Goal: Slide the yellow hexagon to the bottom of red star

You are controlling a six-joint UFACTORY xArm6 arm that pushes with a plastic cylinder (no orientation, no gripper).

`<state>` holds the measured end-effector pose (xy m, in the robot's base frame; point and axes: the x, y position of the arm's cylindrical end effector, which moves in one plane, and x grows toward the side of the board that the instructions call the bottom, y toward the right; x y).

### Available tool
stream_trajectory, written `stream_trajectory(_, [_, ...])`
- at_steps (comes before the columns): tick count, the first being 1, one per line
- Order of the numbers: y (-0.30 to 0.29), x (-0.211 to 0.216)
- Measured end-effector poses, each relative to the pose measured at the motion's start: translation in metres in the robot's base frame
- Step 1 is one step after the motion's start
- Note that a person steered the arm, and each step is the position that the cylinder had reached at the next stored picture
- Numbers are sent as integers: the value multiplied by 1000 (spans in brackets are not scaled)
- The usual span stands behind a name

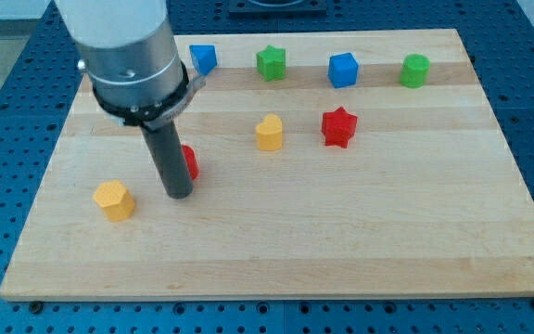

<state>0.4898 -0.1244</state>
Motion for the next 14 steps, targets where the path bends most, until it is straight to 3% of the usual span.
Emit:
stream_trajectory(2, [-2,-41])
stream_trajectory(3, [-41,-42])
stream_trajectory(4, [-112,-87])
stream_trajectory(5, [-132,-55])
stream_trajectory(6, [-163,7])
stream_trajectory(8, [-64,24])
stream_trajectory(13, [81,93])
stream_trajectory(14, [105,74])
